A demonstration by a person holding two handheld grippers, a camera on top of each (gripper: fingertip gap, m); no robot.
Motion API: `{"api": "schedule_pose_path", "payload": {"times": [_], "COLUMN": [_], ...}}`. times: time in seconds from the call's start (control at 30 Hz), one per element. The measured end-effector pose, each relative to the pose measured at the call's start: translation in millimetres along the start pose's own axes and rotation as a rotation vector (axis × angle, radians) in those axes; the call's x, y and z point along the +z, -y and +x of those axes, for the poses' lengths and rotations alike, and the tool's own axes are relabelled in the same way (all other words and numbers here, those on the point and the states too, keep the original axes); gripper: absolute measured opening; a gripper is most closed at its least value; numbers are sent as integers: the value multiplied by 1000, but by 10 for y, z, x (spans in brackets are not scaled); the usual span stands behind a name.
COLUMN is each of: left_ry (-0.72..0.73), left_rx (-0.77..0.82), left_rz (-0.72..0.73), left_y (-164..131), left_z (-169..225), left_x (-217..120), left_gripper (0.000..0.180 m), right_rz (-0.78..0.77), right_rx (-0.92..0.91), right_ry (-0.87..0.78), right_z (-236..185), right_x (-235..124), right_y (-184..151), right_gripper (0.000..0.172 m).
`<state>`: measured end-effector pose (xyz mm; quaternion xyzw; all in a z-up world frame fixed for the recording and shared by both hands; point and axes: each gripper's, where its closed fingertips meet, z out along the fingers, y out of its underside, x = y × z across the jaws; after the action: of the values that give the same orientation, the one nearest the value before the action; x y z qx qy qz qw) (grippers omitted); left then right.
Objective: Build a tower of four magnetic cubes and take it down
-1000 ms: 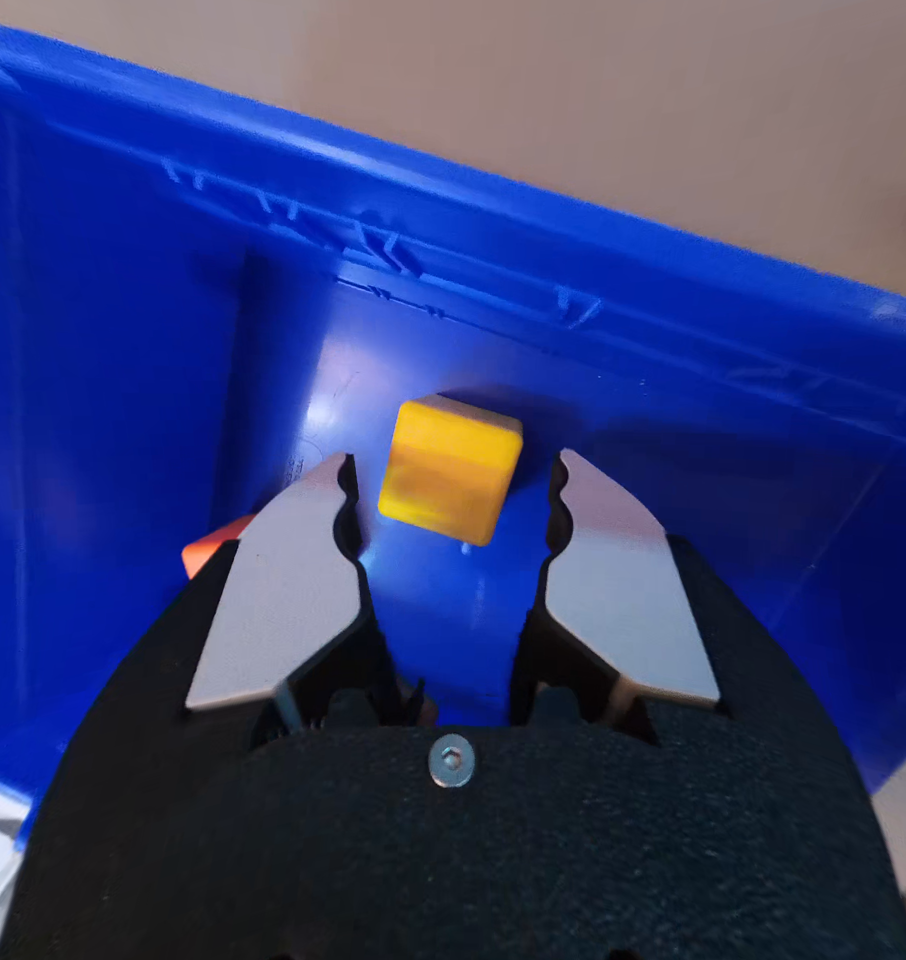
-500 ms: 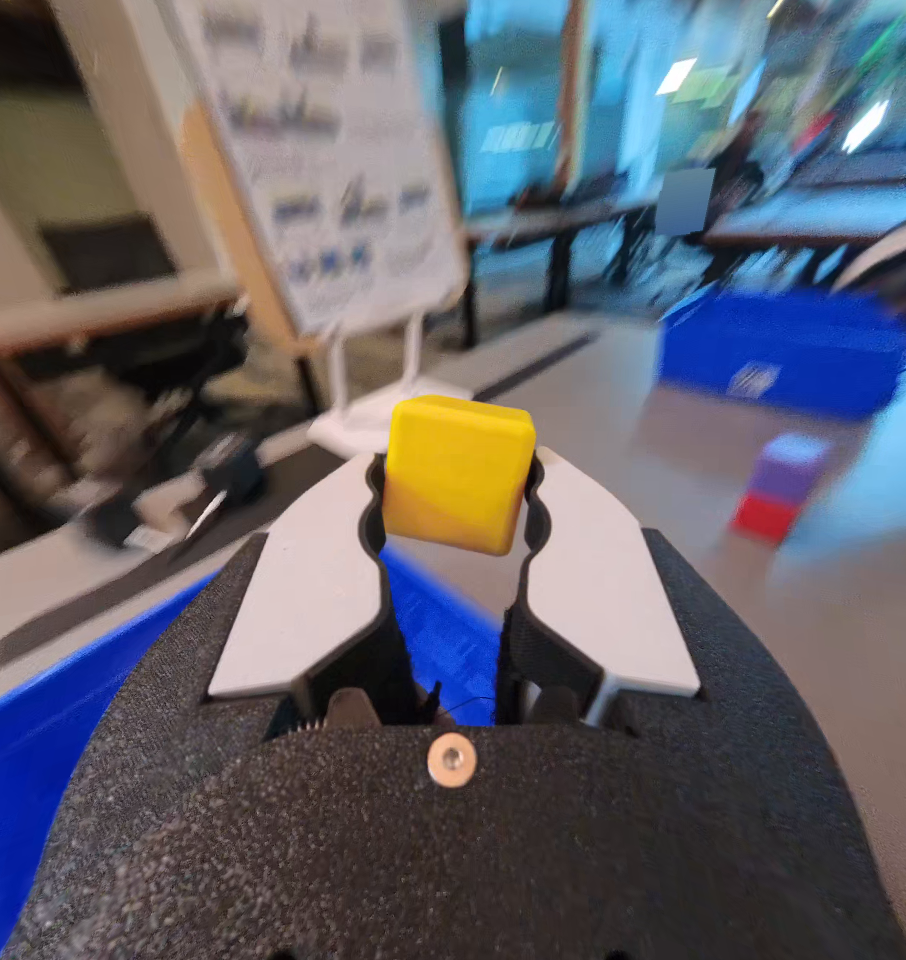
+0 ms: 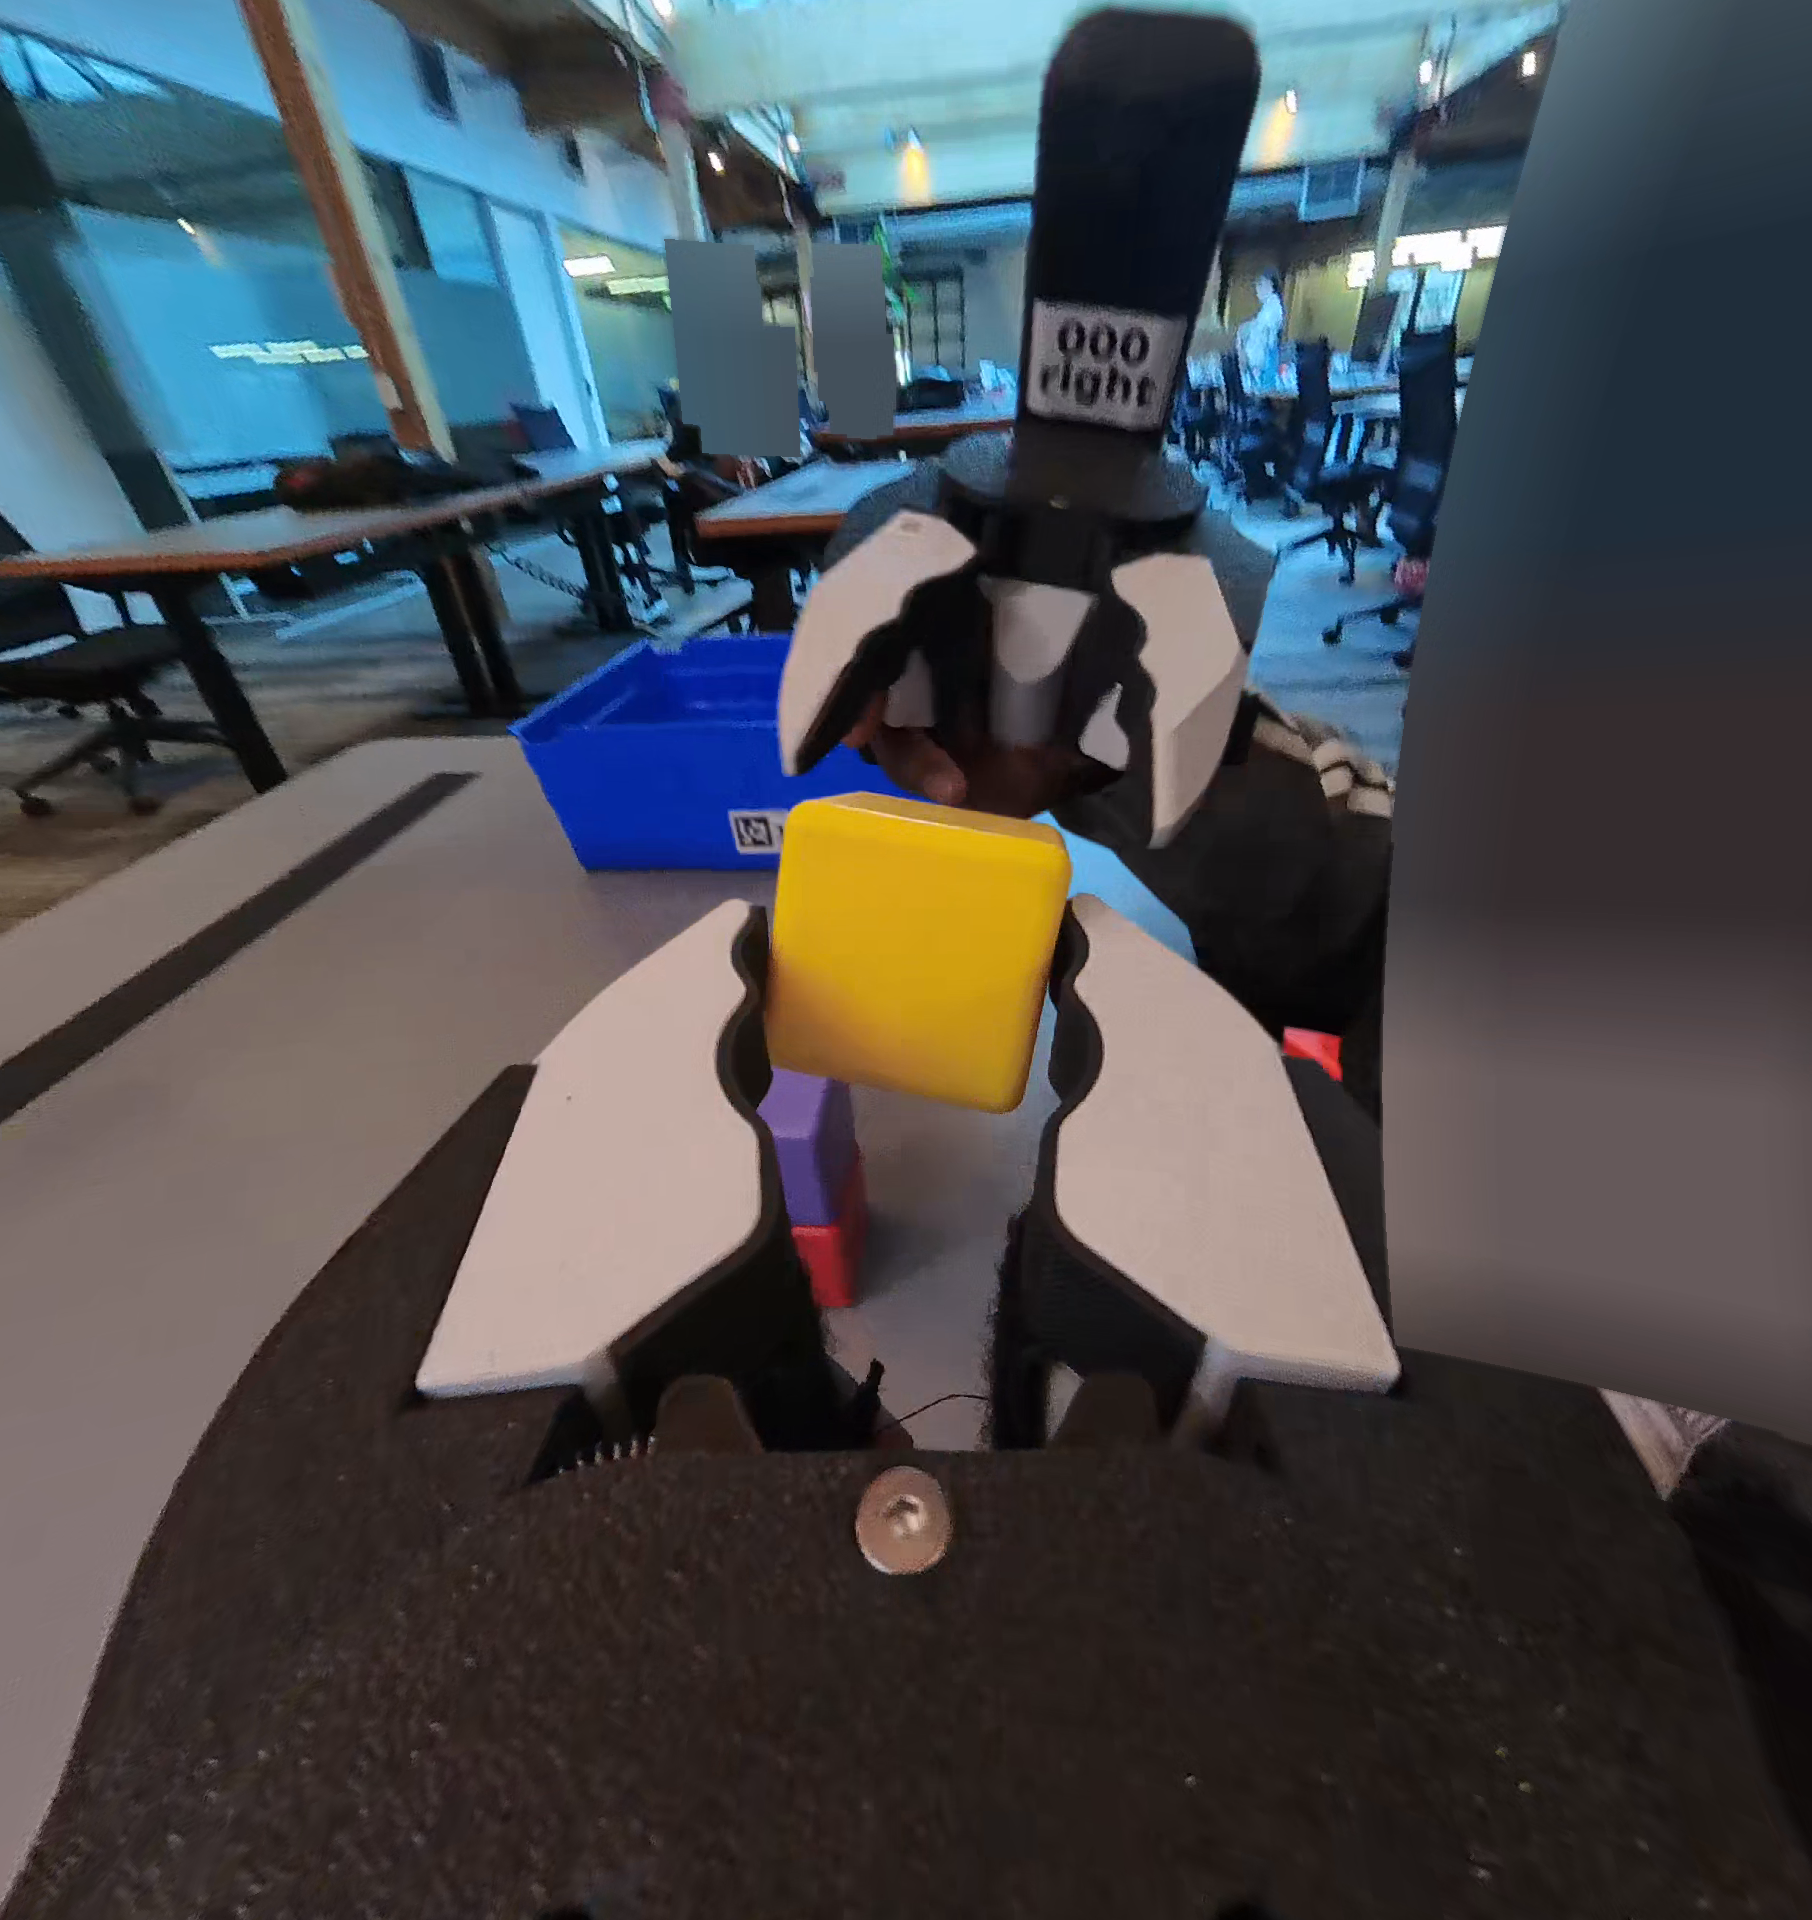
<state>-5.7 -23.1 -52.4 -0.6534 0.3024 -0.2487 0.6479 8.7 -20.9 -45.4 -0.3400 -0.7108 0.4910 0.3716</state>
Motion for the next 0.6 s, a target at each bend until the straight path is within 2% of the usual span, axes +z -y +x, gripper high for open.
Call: {"api": "schedule_pose_path", "payload": {"times": [0.13, 0.3, 0.47, 0.6], "left_ry": [-26, -10, 11, -9], "left_rx": [47, 128, 148, 120], "left_rz": [-102, -201, -201, -217], "left_y": [-151, -242, -186, -266], "left_z": [65, 80, 109, 133], "left_x": [190, 241, 241, 247], "left_gripper": [52, 52, 53, 64], "right_rz": [-67, -76, -13, 29], "right_rx": [-1, 26, 29, 55], "right_ry": [29, 79, 109, 135], "right_z": [-47, -79, -78, -75], "right_x": [86, 103, 65, 39], "right_y": [-139, -195, -139, -106], "right_gripper": [57, 47, 44, 44]}}
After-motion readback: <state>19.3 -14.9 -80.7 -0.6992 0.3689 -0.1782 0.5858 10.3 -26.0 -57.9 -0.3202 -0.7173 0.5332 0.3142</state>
